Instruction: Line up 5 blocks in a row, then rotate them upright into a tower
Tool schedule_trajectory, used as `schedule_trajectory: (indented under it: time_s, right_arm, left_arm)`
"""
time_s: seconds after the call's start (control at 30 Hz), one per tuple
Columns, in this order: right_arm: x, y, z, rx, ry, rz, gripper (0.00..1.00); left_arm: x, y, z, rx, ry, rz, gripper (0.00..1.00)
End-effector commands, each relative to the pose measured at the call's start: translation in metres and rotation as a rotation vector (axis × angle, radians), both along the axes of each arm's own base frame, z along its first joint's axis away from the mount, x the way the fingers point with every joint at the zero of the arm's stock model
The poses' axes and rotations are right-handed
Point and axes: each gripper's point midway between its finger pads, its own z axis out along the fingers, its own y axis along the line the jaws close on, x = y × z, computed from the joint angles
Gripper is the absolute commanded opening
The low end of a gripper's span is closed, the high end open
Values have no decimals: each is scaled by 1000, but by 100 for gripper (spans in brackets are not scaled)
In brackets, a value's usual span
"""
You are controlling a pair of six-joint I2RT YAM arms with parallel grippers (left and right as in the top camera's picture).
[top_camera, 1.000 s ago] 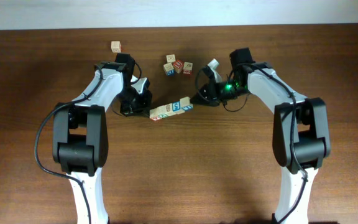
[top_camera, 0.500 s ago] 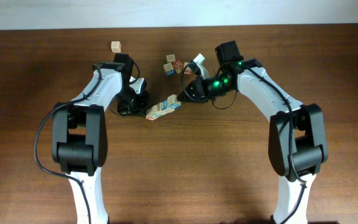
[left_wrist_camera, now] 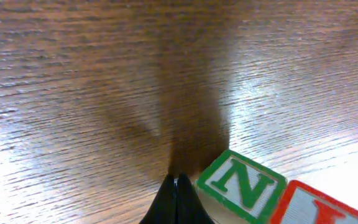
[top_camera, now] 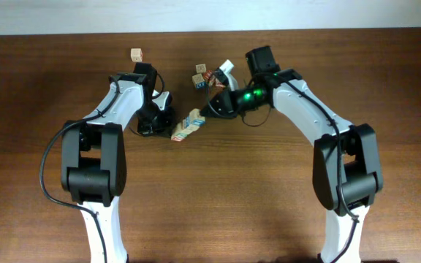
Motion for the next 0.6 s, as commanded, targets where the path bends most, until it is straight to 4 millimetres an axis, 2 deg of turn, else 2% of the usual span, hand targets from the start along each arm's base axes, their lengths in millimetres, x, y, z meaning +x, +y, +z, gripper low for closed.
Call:
schedule_trajectory:
  time_s: [0.0,0.57]
  right_arm:
    - [-23,26,-50,-159,51,20,4]
    - [-21,25,-53,-175,48,10,4]
  left_arm:
    - [-4,-54,28,-218,-7,-47,0]
    - [-3,-49,26,-188,-13,-47,0]
